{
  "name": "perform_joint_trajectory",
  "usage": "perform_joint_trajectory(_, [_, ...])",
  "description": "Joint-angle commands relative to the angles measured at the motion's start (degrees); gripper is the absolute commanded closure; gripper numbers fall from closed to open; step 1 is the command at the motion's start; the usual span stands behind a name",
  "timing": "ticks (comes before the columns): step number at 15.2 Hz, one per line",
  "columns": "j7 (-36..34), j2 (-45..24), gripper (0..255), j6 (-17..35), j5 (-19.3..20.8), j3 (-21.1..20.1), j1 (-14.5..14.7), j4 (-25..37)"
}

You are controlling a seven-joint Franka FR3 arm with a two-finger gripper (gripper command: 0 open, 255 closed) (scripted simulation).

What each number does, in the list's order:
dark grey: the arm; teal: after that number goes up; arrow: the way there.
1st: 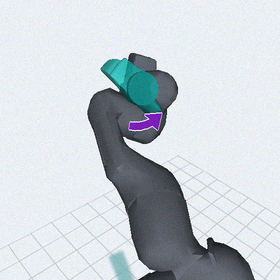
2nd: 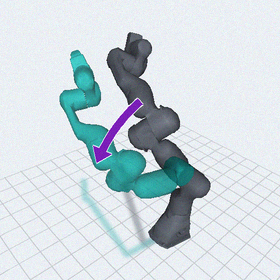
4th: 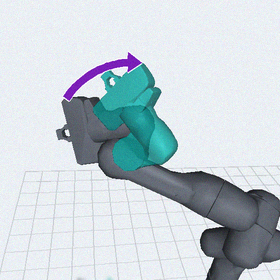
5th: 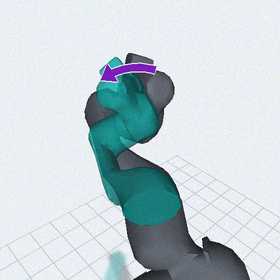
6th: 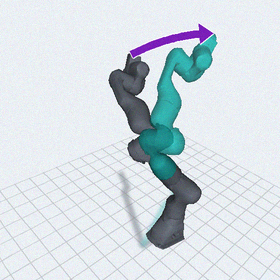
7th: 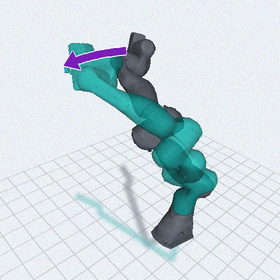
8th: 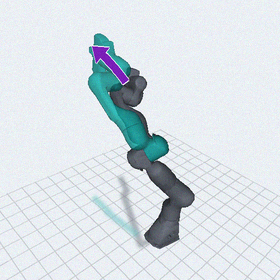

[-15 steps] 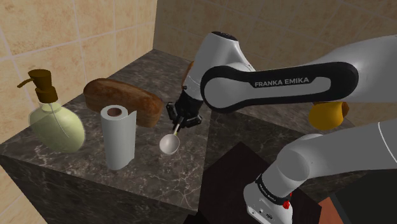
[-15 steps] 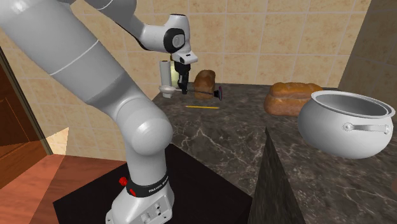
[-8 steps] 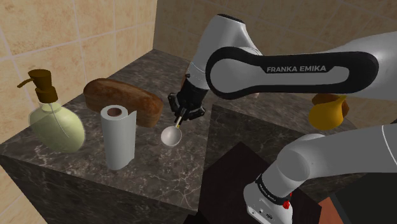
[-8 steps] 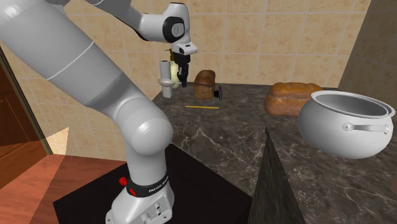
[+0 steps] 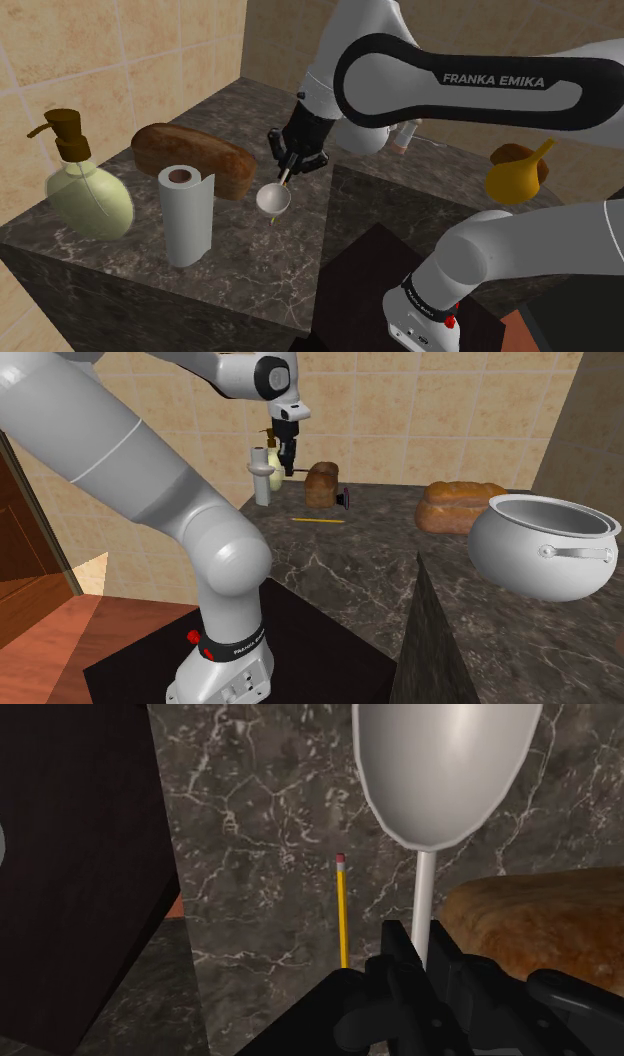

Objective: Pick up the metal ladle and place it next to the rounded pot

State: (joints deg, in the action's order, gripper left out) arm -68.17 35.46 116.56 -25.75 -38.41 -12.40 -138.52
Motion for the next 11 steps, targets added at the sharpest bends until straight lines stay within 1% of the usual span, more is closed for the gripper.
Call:
perform_joint_trajectory(1, [-0.12, 0.25, 255, -1.63, 0.41, 0.56, -0.12, 1.34])
perform_joint_trajectory(11, [-0.90, 0.79, 255, -9.21, 2.23, 2.94, -0.70, 8.31])
